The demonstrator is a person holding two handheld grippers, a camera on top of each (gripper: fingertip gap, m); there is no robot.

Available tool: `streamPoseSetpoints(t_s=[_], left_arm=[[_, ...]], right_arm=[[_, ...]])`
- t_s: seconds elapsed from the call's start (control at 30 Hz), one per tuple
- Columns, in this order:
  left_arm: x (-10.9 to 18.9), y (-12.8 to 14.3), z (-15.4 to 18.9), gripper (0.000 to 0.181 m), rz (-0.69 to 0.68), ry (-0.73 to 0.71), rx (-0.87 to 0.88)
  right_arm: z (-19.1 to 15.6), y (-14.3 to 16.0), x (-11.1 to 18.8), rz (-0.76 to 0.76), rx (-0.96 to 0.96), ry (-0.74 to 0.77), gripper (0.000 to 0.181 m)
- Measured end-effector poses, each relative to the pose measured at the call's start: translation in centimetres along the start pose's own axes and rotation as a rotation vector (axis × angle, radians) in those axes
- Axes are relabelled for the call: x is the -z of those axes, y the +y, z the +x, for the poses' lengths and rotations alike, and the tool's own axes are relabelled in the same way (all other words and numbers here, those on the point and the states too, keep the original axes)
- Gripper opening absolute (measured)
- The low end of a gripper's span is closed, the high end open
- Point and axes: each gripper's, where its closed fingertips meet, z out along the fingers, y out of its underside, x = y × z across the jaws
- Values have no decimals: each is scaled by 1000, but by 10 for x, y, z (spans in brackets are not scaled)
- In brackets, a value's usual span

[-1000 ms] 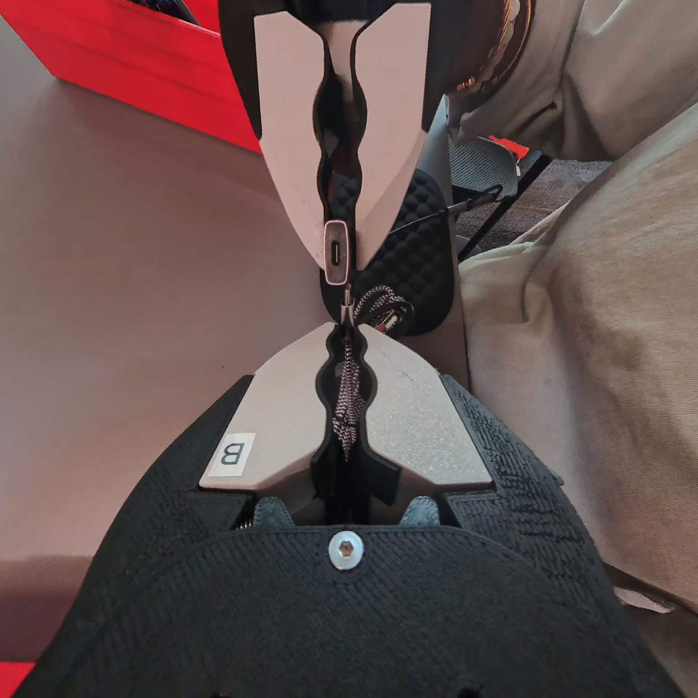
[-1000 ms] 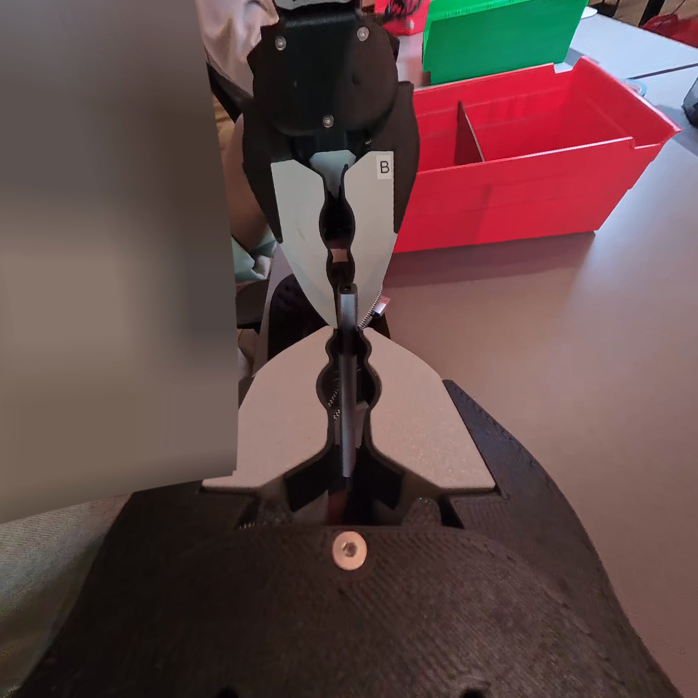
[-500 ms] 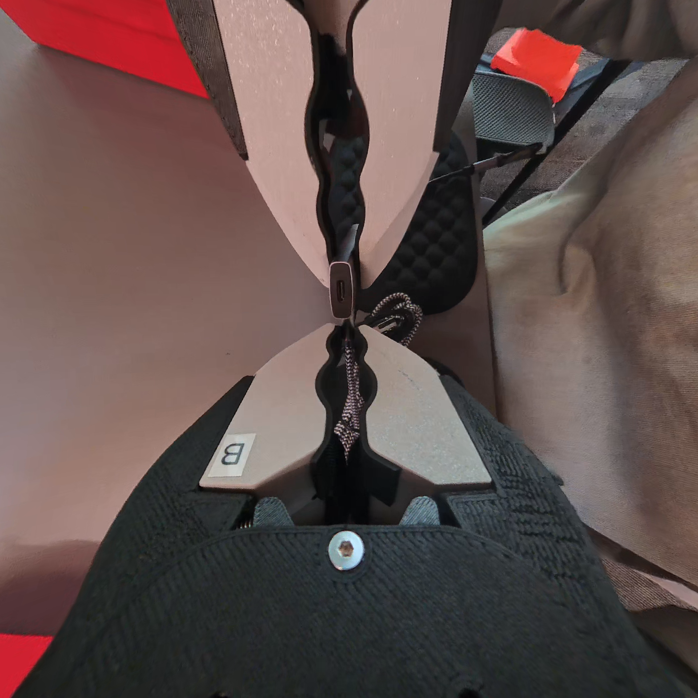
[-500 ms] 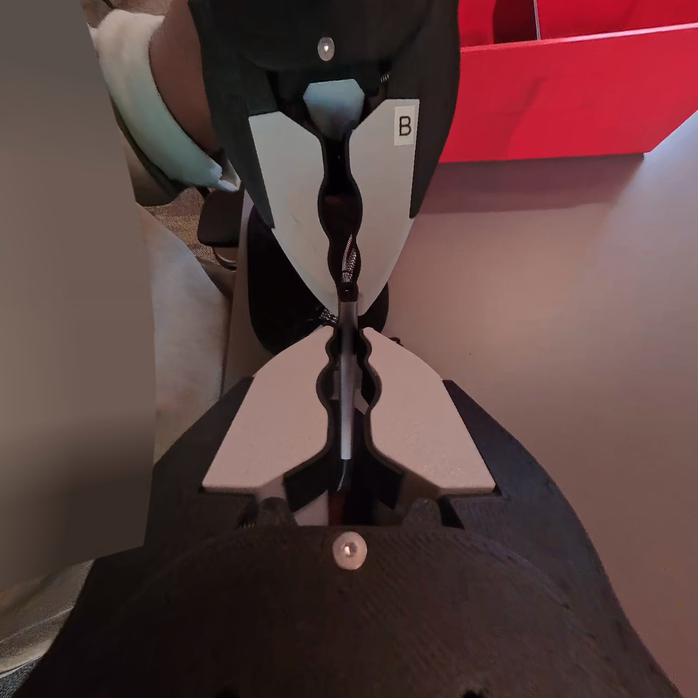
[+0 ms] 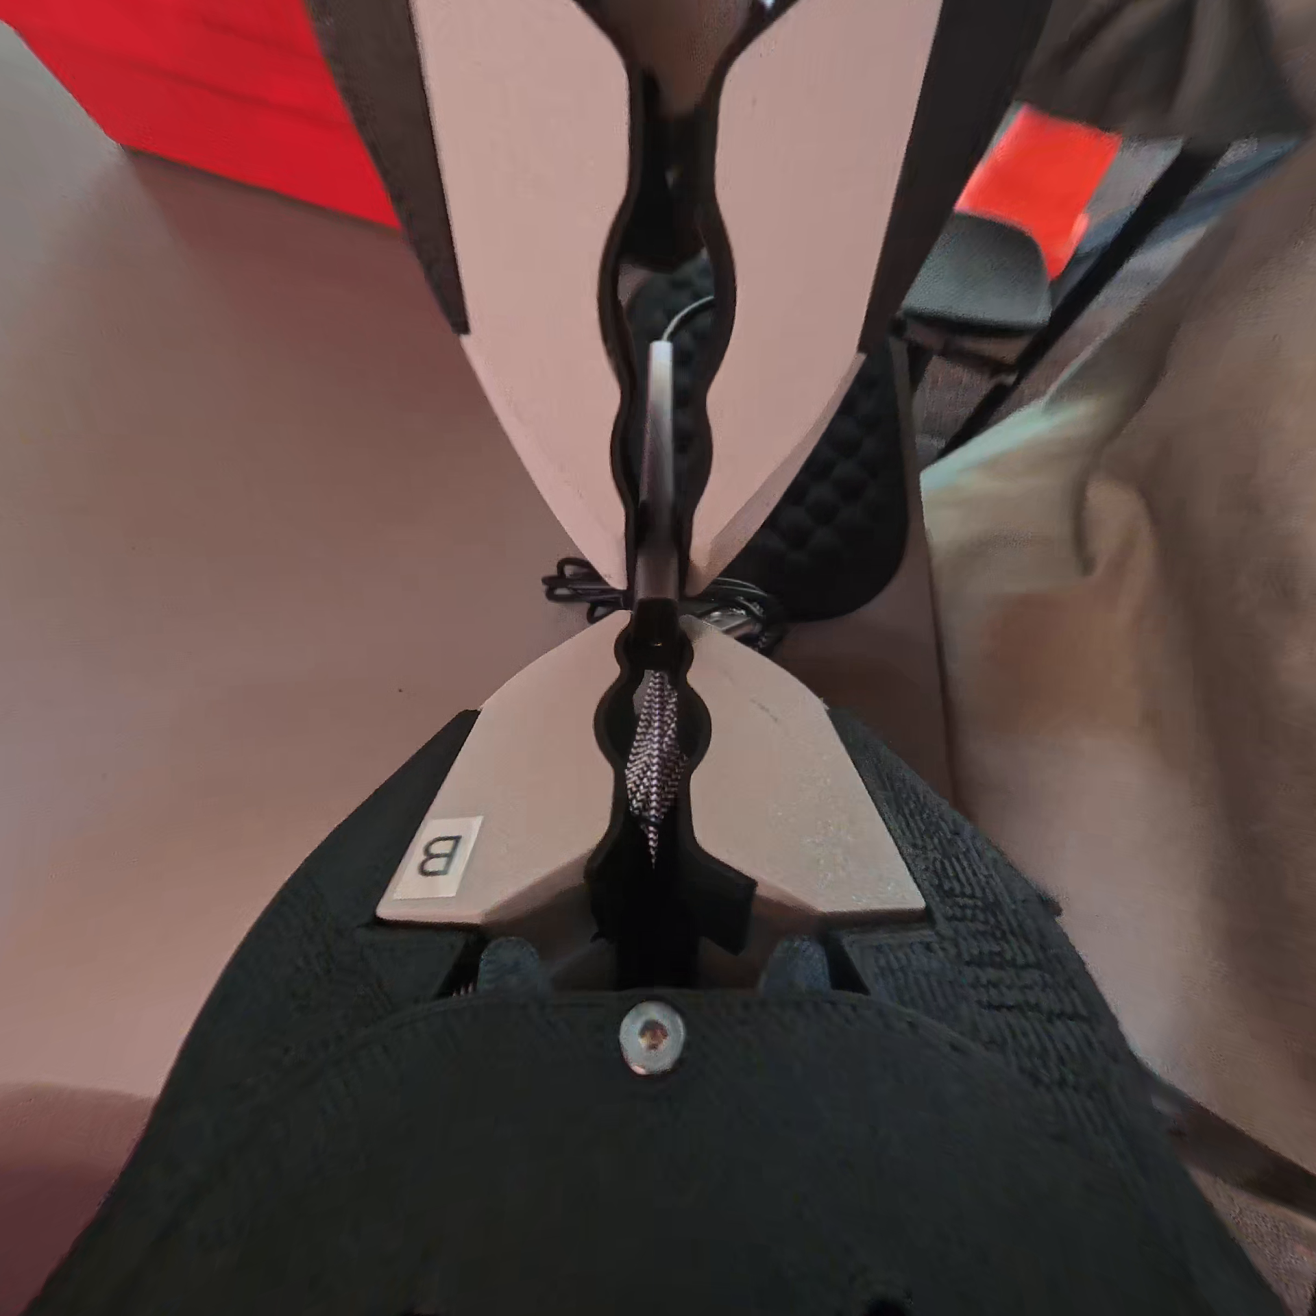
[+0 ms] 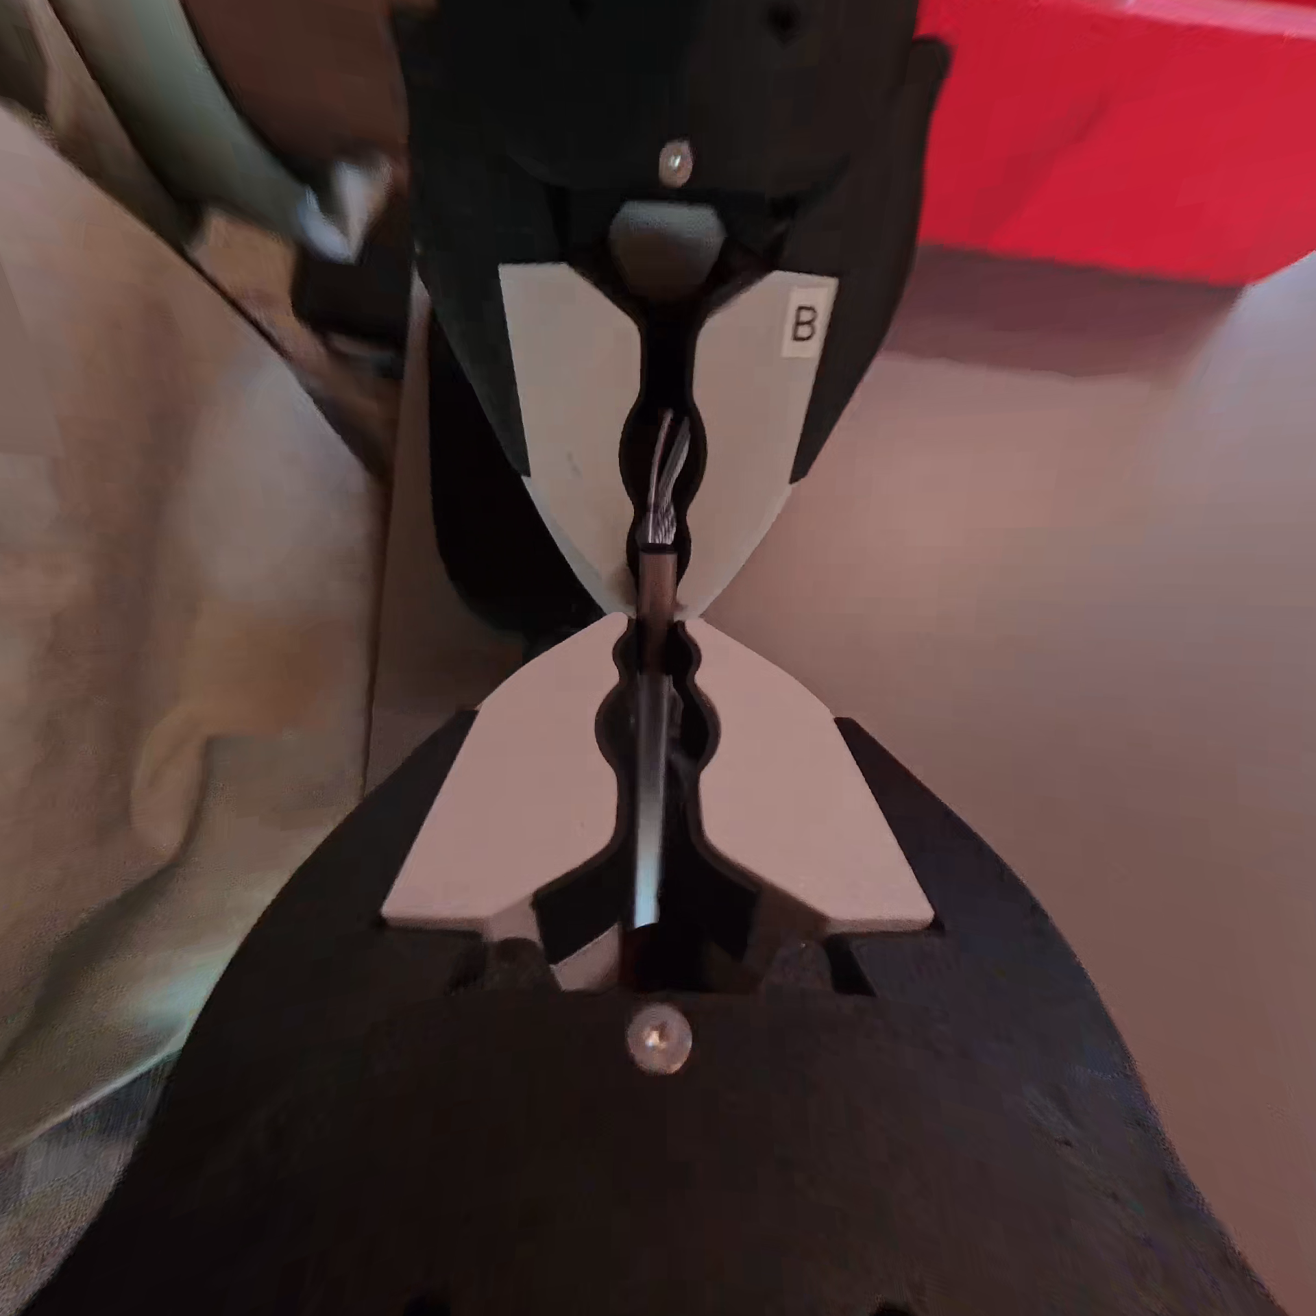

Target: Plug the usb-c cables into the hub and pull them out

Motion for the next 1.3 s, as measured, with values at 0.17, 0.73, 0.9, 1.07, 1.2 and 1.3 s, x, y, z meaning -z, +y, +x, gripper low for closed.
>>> streamPoseSetpoints(t_s=[0.17,0.73,0.9,1.07,1.2,1.3], left_arm=[[-7,0,-8,2,6,-43,17],[149,-84,-18,113,1026,-454,-91],[211,-75,24,143,1560,-697,-370],[170,-66,9,143,1499,-713,-370],[141,-62,-2,142,1392,-705,-351],[134,-54,-14,141,1306,-760,-327]], right_arm=[[7,20,-3,-191,41,62,8],[33,-9,86,479,-226,106,8],[44,-16,142,790,-287,194,8],[51,-17,186,1084,-326,274,8],[57,-10,226,1298,-331,360,8],[61,-6,257,1376,-320,431,8]])
